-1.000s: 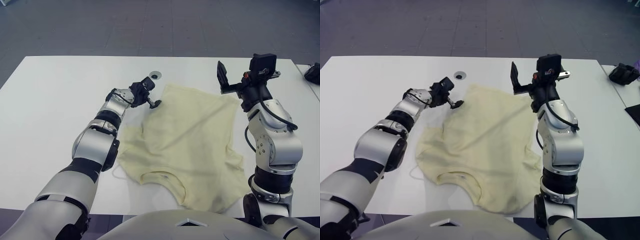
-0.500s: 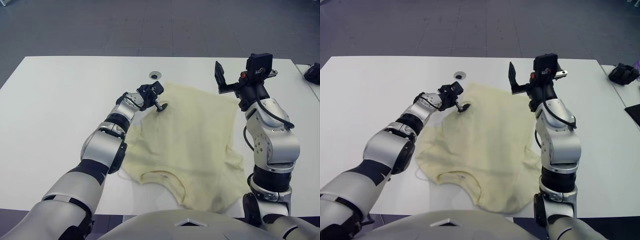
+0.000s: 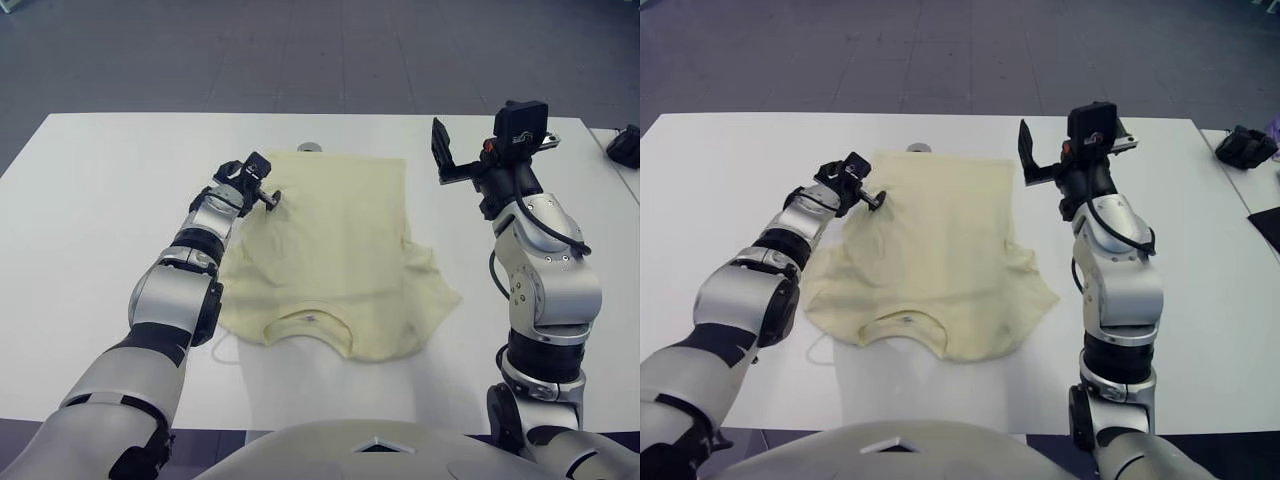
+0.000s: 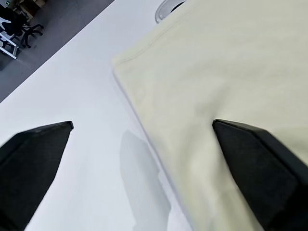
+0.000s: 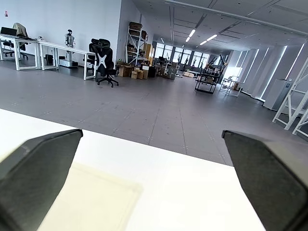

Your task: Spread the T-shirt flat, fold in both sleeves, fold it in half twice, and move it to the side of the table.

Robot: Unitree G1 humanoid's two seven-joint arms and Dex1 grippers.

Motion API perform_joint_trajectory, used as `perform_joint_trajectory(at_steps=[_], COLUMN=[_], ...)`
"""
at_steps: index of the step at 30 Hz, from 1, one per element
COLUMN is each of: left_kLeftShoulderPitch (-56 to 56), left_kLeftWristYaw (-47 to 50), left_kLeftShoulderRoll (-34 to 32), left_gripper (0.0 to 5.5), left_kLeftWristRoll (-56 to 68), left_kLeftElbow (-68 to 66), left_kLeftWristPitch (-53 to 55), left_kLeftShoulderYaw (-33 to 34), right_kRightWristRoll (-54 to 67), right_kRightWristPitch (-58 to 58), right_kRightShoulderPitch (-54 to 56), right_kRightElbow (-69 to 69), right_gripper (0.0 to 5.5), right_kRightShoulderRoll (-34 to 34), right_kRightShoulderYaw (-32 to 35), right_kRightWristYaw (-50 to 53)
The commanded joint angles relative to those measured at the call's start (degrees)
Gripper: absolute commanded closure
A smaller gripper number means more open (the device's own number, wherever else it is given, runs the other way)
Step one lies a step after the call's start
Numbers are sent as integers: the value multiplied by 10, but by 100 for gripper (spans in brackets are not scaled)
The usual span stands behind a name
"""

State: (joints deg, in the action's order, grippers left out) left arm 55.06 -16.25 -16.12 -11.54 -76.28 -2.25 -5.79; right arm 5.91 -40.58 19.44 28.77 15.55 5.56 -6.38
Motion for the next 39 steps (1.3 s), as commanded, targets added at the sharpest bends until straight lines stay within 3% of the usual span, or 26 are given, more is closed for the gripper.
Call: perform_joint_trajectory(at_steps=[1, 5, 7, 12, 15, 18, 30, 39], left_kLeftShoulderPitch=[20, 67, 13, -302, -395, -418, -484, -414], left_kLeftWristYaw=[-34, -113, -149, -179, -179, -196, -275, -274], left_kLeftShoulderRoll=[-22, -56, -91, -172, -180, -191, -281, -234], left_gripper=[10, 10, 10, 10, 10, 10, 10, 170], left_kLeftWristRoll=[59, 122, 139, 261, 362, 401, 387, 347], left_kLeftElbow=[6, 81, 221, 798, 931, 920, 844, 674], left_kLeftWristPitch=[-29, -29, 24, 392, 546, 600, 608, 555], left_kLeftShoulderYaw=[69, 120, 124, 191, 256, 287, 195, 100], right_kRightWristRoll=[1, 4, 8, 10, 9, 7, 4, -9], right_kRightWristPitch=[3, -15, -27, -62, -73, -70, -78, -69], right_kRightShoulderPitch=[13, -11, -28, -122, -189, -238, -244, -257], right_kRightElbow=[-8, 35, 58, 146, 194, 218, 230, 246], right_gripper=[11, 11, 11, 11, 11, 11, 11, 10], right_kRightShoulderRoll=[-1, -10, -18, -51, -77, -91, -94, -105], right_kRightShoulderYaw=[-12, -4, 0, 32, 48, 44, 42, 39], right_kRightWristYaw=[-8, 6, 13, 40, 55, 63, 72, 92])
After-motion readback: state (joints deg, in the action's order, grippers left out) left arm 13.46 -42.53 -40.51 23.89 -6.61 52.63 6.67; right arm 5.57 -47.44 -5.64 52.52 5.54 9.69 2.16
